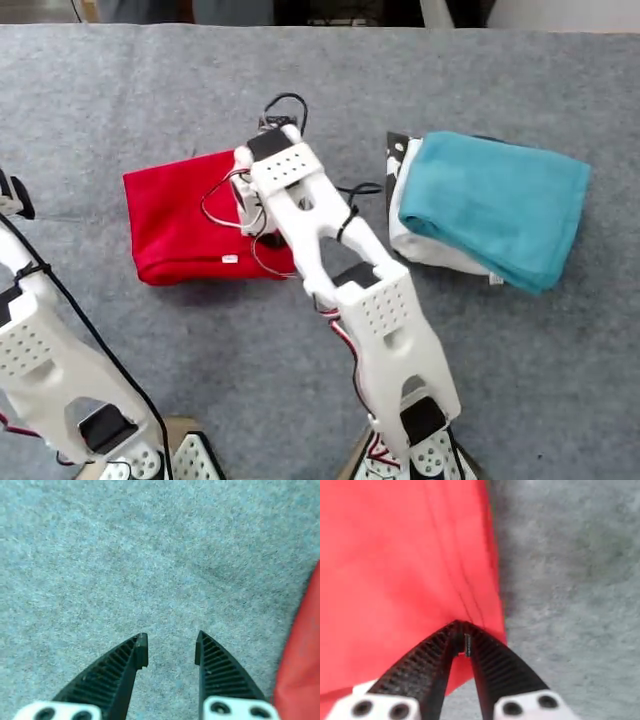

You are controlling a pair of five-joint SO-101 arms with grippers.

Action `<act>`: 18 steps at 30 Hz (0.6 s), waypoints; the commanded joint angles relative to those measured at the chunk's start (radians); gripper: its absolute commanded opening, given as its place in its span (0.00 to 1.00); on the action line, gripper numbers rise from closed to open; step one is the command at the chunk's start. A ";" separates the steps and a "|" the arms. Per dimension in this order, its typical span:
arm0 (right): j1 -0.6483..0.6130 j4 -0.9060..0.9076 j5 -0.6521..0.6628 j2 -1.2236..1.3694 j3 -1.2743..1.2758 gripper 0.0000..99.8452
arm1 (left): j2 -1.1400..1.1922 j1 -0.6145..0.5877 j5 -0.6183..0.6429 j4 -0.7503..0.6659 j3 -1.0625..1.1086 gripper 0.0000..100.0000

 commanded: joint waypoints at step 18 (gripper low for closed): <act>0.061 0.101 0.146 -0.122 -0.367 0.02 | 0.186 0.467 0.002 -0.106 0.033 0.17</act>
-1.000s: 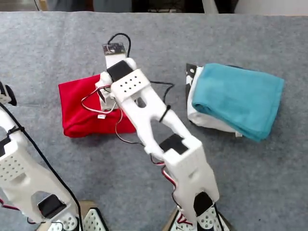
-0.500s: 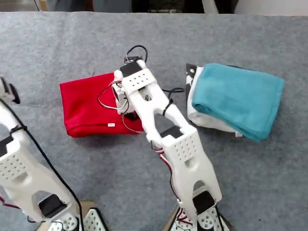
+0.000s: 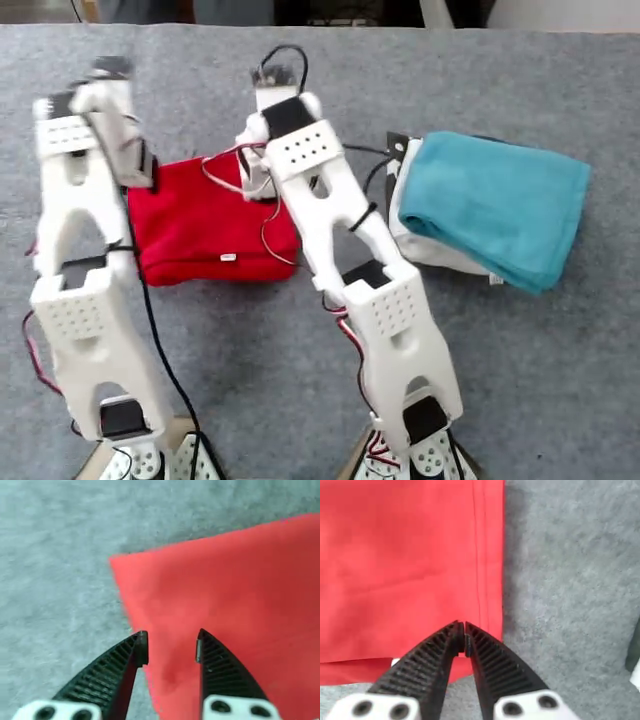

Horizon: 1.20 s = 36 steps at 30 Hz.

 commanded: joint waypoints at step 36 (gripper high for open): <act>-0.138 -0.107 -0.423 0.177 -0.064 0.44 | 0.321 -0.308 -0.003 0.239 -0.802 0.17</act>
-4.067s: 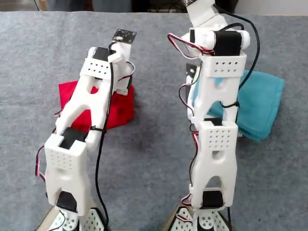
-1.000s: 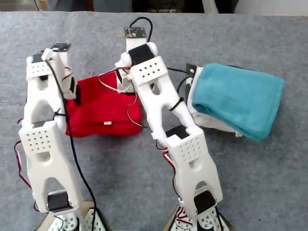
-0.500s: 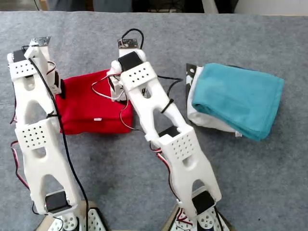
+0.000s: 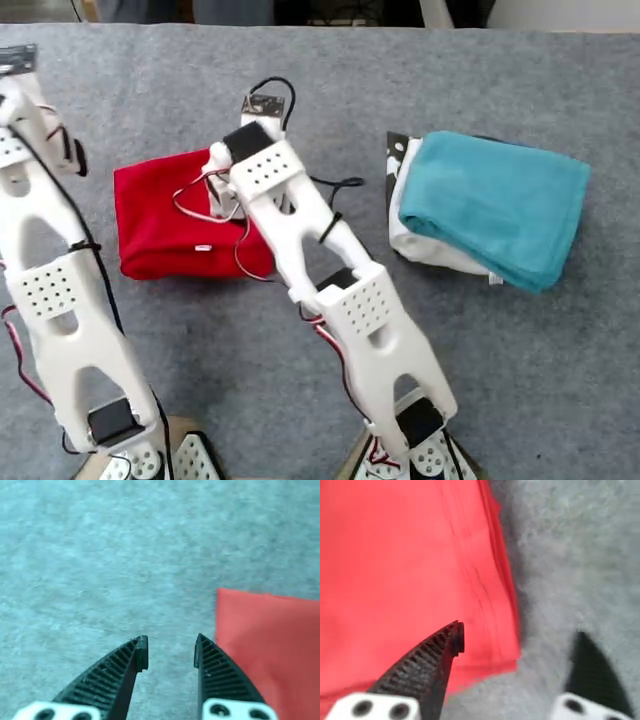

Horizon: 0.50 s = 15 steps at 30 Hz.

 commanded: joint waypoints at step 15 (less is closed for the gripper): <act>-0.031 -0.164 -0.040 0.105 -0.044 0.09 | -0.018 -0.085 -0.055 0.009 -0.035 0.17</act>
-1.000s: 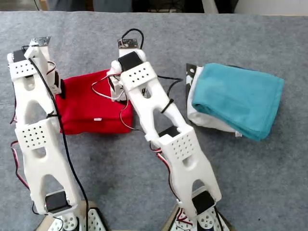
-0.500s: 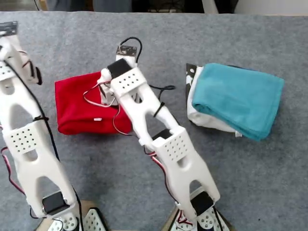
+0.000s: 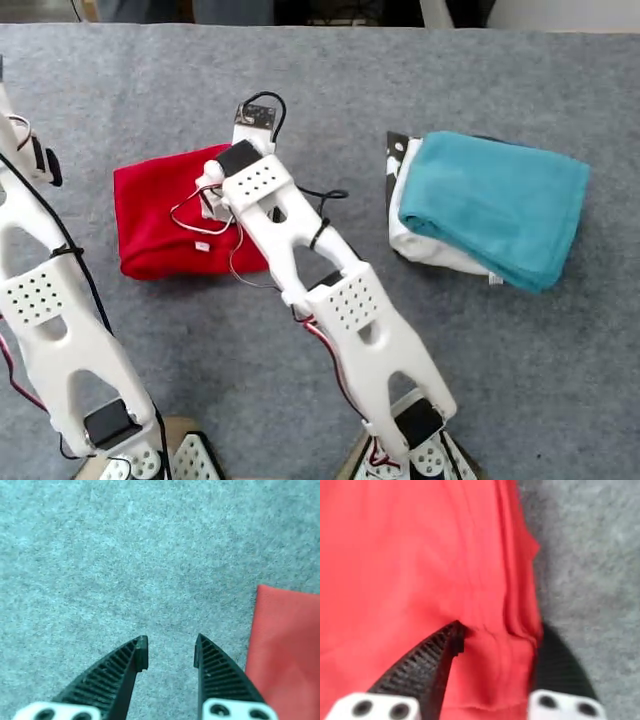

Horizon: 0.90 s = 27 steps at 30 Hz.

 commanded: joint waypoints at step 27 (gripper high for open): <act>0.239 0.249 0.173 -0.265 -0.289 0.01 | -0.017 -0.050 -0.008 0.009 -0.033 0.17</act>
